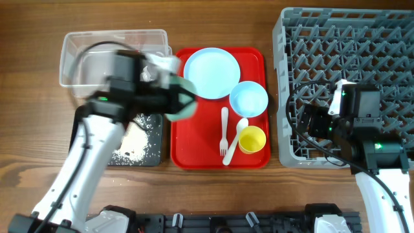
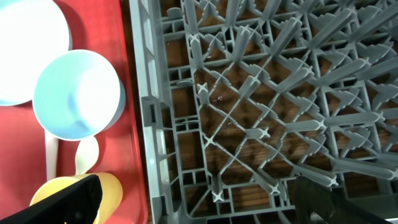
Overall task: Sort waste into correct bins and load items into the dishwasher rack
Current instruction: 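Return the green bowl to the red tray and release it, then grasp the yellow cup with the left gripper and lift it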
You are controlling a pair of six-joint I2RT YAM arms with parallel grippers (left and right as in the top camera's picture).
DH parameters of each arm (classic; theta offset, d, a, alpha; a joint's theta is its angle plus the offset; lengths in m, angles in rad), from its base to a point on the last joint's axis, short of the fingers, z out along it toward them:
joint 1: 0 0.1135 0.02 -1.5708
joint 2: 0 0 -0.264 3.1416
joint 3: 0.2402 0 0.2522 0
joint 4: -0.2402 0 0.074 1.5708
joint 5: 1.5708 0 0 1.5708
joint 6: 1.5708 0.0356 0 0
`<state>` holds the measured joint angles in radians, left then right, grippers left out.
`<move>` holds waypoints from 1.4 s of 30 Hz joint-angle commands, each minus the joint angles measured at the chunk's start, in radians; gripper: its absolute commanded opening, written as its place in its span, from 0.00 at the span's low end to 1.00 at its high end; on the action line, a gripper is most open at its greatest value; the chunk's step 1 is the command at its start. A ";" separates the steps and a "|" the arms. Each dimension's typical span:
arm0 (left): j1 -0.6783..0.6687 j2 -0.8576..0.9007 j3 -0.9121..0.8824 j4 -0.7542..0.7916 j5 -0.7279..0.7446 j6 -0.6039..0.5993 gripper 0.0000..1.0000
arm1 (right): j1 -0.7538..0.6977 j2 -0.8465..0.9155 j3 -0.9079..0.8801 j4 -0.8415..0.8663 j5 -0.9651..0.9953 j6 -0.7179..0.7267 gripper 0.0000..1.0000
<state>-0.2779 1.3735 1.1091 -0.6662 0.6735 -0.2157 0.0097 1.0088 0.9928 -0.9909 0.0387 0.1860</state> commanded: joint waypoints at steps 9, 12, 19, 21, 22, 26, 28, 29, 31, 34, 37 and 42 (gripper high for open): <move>-0.410 0.357 0.002 0.084 -0.616 -0.054 0.04 | -0.003 -0.011 0.023 0.003 0.014 0.000 1.00; -0.410 0.394 0.002 0.083 -0.615 -0.054 0.04 | -0.003 -0.011 0.023 0.002 0.014 0.000 1.00; -0.405 0.351 0.058 -0.002 -0.615 -0.050 0.61 | -0.003 -0.011 0.023 0.003 0.014 0.000 1.00; -0.403 0.318 0.112 -0.047 -0.608 -0.051 0.63 | -0.003 -0.011 0.023 0.002 0.015 -0.002 1.00; -0.402 0.297 0.142 -0.056 -0.580 -0.051 0.64 | -0.003 -0.011 0.023 0.003 0.023 -0.001 1.00; -0.403 0.264 0.170 0.003 -0.333 -0.051 0.66 | -0.003 -0.011 0.039 -0.004 0.063 0.009 1.00; -0.404 0.274 0.170 0.012 -0.283 -0.053 0.66 | -0.003 -0.011 0.059 -0.008 0.074 0.035 1.00; -0.408 0.282 0.170 0.003 -0.280 -0.055 0.66 | -0.003 -0.011 0.066 -0.008 0.074 0.044 1.00; -0.412 0.299 0.170 -0.028 -0.277 -0.055 0.63 | -0.003 -0.011 0.069 -0.006 0.074 0.054 1.00; -0.417 0.325 0.168 -0.066 -0.272 -0.055 0.62 | -0.003 -0.011 0.068 -0.017 0.074 0.053 1.00; -0.435 0.367 0.167 -0.069 -0.258 -0.055 0.62 | -0.003 -0.011 0.068 -0.023 0.074 0.054 1.00; -0.483 0.460 0.167 -0.060 -0.258 -0.055 0.61 | -0.003 -0.011 0.068 -0.033 0.074 0.054 1.00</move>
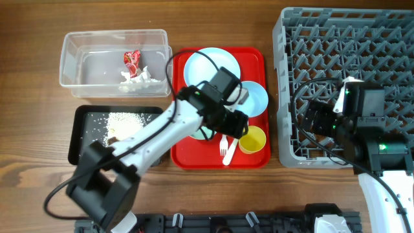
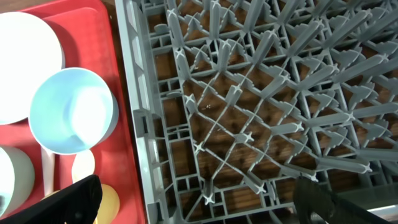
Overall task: Sort waste into correct bins and load items into the dishwasher rack
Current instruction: 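Grasp the yellow cup with the left gripper and lift it, then hand the yellow cup from the left gripper to the right gripper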
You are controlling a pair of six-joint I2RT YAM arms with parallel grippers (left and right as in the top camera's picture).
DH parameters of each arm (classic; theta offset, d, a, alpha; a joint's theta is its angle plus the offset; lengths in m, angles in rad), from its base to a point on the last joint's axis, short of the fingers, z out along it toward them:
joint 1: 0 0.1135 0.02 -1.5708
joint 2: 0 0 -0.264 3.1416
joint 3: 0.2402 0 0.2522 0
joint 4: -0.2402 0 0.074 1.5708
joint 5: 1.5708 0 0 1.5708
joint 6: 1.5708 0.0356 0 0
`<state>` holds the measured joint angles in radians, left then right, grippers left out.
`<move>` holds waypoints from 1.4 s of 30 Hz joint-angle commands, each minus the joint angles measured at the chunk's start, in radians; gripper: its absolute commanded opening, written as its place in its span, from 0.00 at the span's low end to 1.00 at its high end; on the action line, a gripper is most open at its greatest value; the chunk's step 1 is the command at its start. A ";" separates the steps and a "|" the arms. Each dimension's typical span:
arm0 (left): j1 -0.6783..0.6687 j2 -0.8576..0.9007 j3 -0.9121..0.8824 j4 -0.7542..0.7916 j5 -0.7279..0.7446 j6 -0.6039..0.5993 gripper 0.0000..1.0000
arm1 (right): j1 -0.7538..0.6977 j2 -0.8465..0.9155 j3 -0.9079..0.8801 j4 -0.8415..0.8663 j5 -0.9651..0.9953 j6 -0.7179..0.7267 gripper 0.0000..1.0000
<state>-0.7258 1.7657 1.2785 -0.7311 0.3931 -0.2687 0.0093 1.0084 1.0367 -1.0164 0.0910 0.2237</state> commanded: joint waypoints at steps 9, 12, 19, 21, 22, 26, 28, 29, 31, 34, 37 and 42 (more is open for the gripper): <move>-0.001 0.090 -0.001 0.028 0.019 -0.002 0.04 | -0.003 -0.003 0.016 -0.026 0.022 0.014 1.00; 0.090 0.021 -0.001 -0.012 0.090 -0.002 0.04 | -0.003 0.025 0.013 -0.028 0.021 0.015 1.00; 0.479 -0.081 -0.001 0.262 0.633 -0.256 0.04 | -0.002 0.117 0.012 0.187 -0.719 -0.266 1.00; 0.520 -0.076 -0.001 0.368 0.731 -0.371 0.04 | -0.002 0.161 0.012 0.224 -0.994 -0.407 1.00; 0.523 -0.075 -0.001 0.420 0.792 -0.406 0.04 | -0.002 0.191 0.012 0.231 -1.091 -0.461 1.00; 0.505 -0.075 -0.001 0.470 0.898 -0.451 0.04 | 0.006 0.290 0.012 0.279 -1.217 -0.516 1.00; 0.478 -0.075 -0.001 0.470 0.916 -0.451 0.04 | 0.006 0.333 0.012 0.343 -1.274 -0.515 1.00; 0.465 -0.075 -0.001 0.470 0.917 -0.451 0.04 | 0.006 0.350 0.012 0.379 -1.305 -0.511 1.00; 0.444 -0.075 -0.001 0.470 0.917 -0.451 0.04 | 0.006 0.369 0.012 0.444 -1.361 -0.512 1.00; 0.410 -0.075 -0.001 0.470 0.917 -0.451 0.04 | 0.007 0.385 0.012 0.549 -1.405 -0.489 1.00; 0.382 -0.075 -0.001 0.470 0.916 -0.451 0.04 | 0.007 0.393 0.012 0.657 -1.458 -0.410 1.00; 0.370 -0.075 -0.001 0.470 0.916 -0.451 0.04 | 0.007 0.393 0.012 0.746 -1.619 -0.365 1.00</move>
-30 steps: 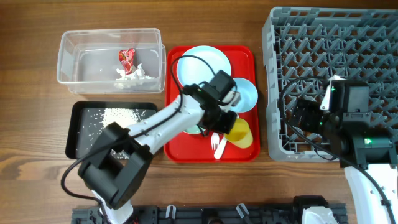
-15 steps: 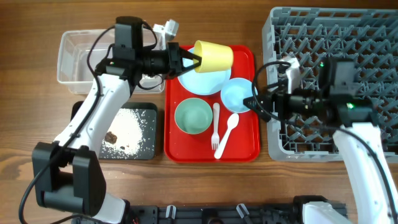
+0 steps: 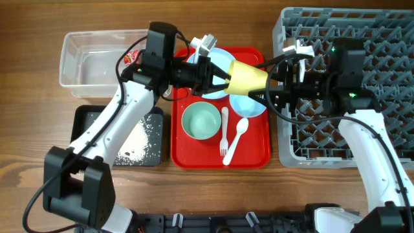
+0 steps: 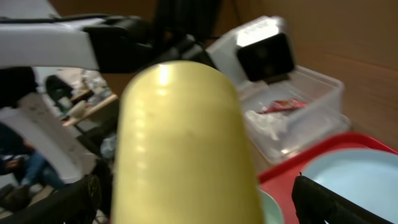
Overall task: Sort waste into correct bins and load items into the dishwasher rack
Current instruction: 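Hand the yellow cup from the left gripper to the right gripper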
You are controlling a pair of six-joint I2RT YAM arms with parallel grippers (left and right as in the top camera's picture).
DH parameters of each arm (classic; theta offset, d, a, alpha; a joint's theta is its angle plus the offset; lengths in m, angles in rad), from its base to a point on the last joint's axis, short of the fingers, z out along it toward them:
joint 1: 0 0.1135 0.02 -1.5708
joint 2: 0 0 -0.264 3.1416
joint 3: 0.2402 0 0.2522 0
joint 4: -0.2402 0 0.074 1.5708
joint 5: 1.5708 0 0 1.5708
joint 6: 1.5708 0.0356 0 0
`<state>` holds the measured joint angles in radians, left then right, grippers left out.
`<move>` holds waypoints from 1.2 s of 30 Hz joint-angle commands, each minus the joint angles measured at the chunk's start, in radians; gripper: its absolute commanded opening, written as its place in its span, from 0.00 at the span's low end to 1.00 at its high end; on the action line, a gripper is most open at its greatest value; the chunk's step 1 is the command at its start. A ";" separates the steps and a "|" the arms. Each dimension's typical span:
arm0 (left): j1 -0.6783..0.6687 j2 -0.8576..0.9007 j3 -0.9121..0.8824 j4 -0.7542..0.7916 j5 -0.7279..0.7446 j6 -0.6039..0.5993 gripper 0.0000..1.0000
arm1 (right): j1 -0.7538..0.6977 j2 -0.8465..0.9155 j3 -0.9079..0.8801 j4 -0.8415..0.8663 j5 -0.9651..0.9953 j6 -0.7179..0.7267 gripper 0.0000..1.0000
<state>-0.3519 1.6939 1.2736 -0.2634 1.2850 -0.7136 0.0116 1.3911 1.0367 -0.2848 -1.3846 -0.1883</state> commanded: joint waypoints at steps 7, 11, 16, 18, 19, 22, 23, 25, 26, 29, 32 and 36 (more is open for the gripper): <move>-0.004 -0.003 0.004 0.002 0.024 -0.007 0.04 | 0.005 0.010 0.012 0.008 -0.126 0.065 0.86; -0.004 -0.003 0.004 0.003 0.024 -0.028 0.04 | 0.005 0.010 0.012 0.010 -0.026 0.139 0.86; -0.004 -0.003 0.004 0.012 0.024 -0.029 0.04 | 0.005 0.010 0.012 0.011 -0.025 0.139 0.86; -0.004 -0.003 0.004 0.013 0.024 -0.029 0.04 | 0.005 0.010 0.012 0.011 -0.026 0.139 0.83; -0.004 -0.003 0.004 0.013 0.024 -0.029 0.04 | 0.005 0.010 0.012 0.012 -0.025 0.139 0.81; -0.004 -0.003 0.004 0.013 0.024 -0.032 0.04 | 0.005 0.010 0.012 0.012 -0.025 0.139 0.77; -0.004 -0.003 0.004 0.013 0.024 -0.033 0.04 | 0.005 0.010 0.012 0.012 -0.025 0.139 0.76; -0.004 -0.003 0.004 0.013 0.024 -0.035 0.04 | 0.005 0.010 0.012 0.012 -0.025 0.139 0.71; -0.004 -0.003 0.004 0.013 0.024 -0.035 0.04 | 0.005 0.010 0.012 0.012 -0.025 0.139 0.68; -0.004 -0.003 0.004 0.013 0.024 -0.035 0.04 | 0.005 0.010 0.012 0.012 -0.025 0.139 0.65; -0.004 -0.003 0.004 0.013 0.024 -0.035 0.04 | 0.005 0.010 0.012 0.015 -0.024 0.138 0.60; -0.004 -0.003 0.004 0.013 0.019 -0.034 0.15 | 0.005 0.010 0.012 0.011 0.004 0.140 0.52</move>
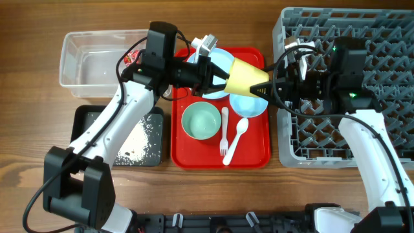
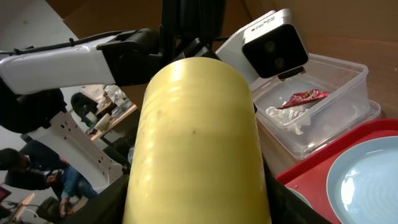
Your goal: Sort waste into correct bins and load items into the dishwasher rack
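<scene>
A yellow cup (image 1: pixel 247 77) hangs on its side above the red tray (image 1: pixel 187 155), between both arms. My left gripper (image 1: pixel 217 79) is shut on its narrow end. My right gripper (image 1: pixel 266 90) is shut on its wide end; in the right wrist view the cup (image 2: pixel 199 137) fills the middle, with a dark finger (image 2: pixel 107 208) pressed against each side. On the tray lie a green bowl (image 1: pixel 202 121), a blue bowl (image 1: pixel 249 105), a blue plate (image 1: pixel 217 59) partly under the arm, a fork (image 1: pixel 224 133) and a spoon (image 1: pixel 237 134). The grey dishwasher rack (image 1: pixel 381 39) stands at the right.
A clear bin (image 1: pixel 97 45) holding a red wrapper and crumpled paper stands at the back left, also showing behind the cup as the clear bin (image 2: pixel 323 118). In front of it lies a black tray (image 1: pixel 87 116) with white crumbs.
My right gripper, which stood open round the cup's wide end, has shut on the cup. The cup has shifted slightly toward the rack. The left arm still holds its narrow end.
At first my left arm held the green bowl over by the bins while the yellow cup stood on the tray. Then the left gripper was down at the tray beside the cup. Later it held the cup up toward my open right gripper, which now grips it too.
</scene>
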You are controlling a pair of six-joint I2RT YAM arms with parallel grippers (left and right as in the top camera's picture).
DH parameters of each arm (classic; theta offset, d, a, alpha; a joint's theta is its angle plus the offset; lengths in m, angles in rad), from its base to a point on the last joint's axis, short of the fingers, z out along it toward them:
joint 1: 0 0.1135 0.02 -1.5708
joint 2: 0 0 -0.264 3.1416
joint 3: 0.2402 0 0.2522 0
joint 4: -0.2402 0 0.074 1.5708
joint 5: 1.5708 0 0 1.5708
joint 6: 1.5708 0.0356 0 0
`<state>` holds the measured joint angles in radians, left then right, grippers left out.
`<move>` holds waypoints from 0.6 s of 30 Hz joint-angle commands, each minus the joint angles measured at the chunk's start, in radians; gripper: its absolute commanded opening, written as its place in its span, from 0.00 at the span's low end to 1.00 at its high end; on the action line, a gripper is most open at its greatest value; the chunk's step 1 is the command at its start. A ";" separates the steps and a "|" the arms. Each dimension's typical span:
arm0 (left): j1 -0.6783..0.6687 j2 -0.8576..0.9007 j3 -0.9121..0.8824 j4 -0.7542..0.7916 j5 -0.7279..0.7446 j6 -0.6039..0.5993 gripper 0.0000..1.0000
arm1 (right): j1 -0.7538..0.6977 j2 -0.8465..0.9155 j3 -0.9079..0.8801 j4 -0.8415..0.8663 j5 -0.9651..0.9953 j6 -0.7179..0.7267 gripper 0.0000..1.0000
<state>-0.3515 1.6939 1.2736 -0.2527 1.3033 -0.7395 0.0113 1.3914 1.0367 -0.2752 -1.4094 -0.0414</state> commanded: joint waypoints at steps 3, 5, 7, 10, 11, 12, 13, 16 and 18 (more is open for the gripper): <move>-0.005 -0.003 0.004 -0.007 -0.064 0.073 0.42 | 0.005 0.010 0.012 -0.021 0.098 0.007 0.46; -0.005 -0.003 0.004 -0.081 -0.198 0.142 0.46 | 0.005 0.009 0.012 -0.068 0.232 0.027 0.29; -0.003 -0.003 0.004 -0.199 -0.397 0.244 0.54 | 0.005 0.009 0.012 -0.113 0.340 0.027 0.26; 0.028 -0.018 0.004 -0.310 -0.578 0.328 0.60 | 0.001 -0.015 0.030 -0.198 0.484 0.042 0.21; 0.047 -0.031 0.004 -0.346 -0.620 0.352 0.61 | 0.000 -0.029 0.055 -0.246 0.560 0.042 0.17; 0.063 -0.042 0.004 -0.376 -0.655 0.372 0.63 | 0.000 -0.036 0.075 -0.280 0.610 0.042 0.11; 0.084 -0.062 0.004 -0.412 -0.701 0.392 0.63 | 0.000 -0.045 0.124 -0.352 0.702 0.043 0.08; 0.132 -0.118 0.004 -0.492 -0.824 0.435 0.63 | -0.002 -0.049 0.281 -0.543 0.920 0.061 0.04; 0.172 -0.176 0.004 -0.549 -0.959 0.441 0.62 | -0.024 -0.049 0.399 -0.658 1.113 0.130 0.04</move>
<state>-0.2207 1.6142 1.2747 -0.7609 0.5632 -0.3668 0.0101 1.3777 1.2953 -0.8577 -0.6174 0.0170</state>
